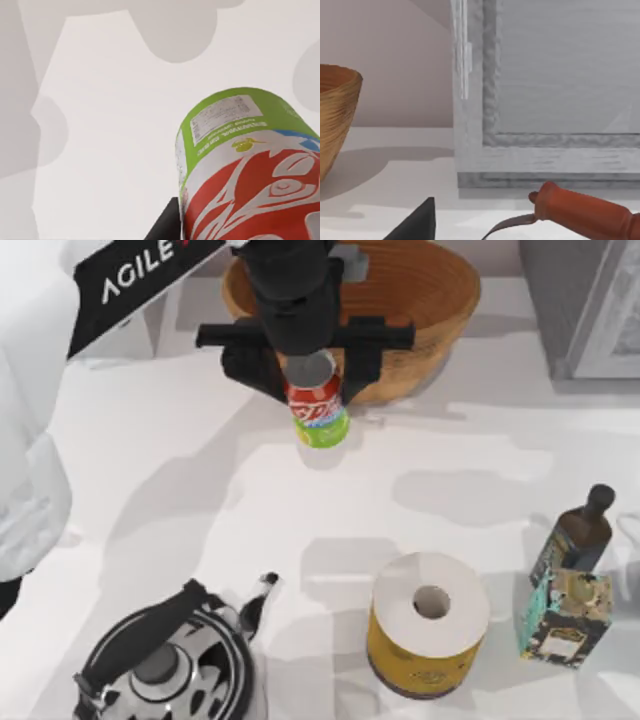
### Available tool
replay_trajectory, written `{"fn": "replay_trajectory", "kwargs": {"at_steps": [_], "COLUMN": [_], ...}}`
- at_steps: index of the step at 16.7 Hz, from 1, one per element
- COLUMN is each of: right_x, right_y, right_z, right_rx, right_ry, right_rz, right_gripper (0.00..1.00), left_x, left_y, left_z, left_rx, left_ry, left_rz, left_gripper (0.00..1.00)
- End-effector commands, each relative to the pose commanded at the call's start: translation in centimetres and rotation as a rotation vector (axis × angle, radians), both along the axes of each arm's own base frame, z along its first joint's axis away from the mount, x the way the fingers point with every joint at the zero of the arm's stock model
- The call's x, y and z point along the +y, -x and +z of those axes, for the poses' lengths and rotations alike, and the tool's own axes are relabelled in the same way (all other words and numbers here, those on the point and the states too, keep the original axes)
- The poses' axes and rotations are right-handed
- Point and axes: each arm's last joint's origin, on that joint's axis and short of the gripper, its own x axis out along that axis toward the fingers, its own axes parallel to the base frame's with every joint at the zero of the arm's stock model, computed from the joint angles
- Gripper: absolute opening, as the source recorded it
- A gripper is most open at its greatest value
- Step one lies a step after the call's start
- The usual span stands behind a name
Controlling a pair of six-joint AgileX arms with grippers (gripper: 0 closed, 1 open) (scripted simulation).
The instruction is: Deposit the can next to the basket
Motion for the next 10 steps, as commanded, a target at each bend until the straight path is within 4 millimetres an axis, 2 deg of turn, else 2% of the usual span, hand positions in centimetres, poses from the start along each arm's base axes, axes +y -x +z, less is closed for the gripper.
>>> {"fn": "replay_trajectory", "kwargs": {"at_steps": [3, 5, 7, 10], "right_x": [0.0, 0.0, 0.0, 0.0], "right_y": [0.0, 0.0, 0.0, 0.0], "right_z": [0.0, 0.0, 0.0, 0.0], "right_rx": [0.000, 0.000, 0.000, 0.000], "right_ry": [0.000, 0.000, 0.000, 0.000], "right_rz": [0.000, 0.000, 0.000, 0.000], "right_gripper": [1.00, 1.00, 1.00, 1.00], "left_x": [-3.7, -5.1, -5.6, -5.6], "left_y": [0.9, 1.3, 1.4, 1.4], "left_z": [-4.0, -6.1, -6.9, -6.9], "left_rx": [0.086, 0.118, 0.127, 0.127], "left_ry": [-0.067, -0.106, -0.121, -0.121], "left_rz": [0.100, 0.136, 0.149, 0.149], "left_gripper": [0.00, 0.00, 0.00, 0.00]}}
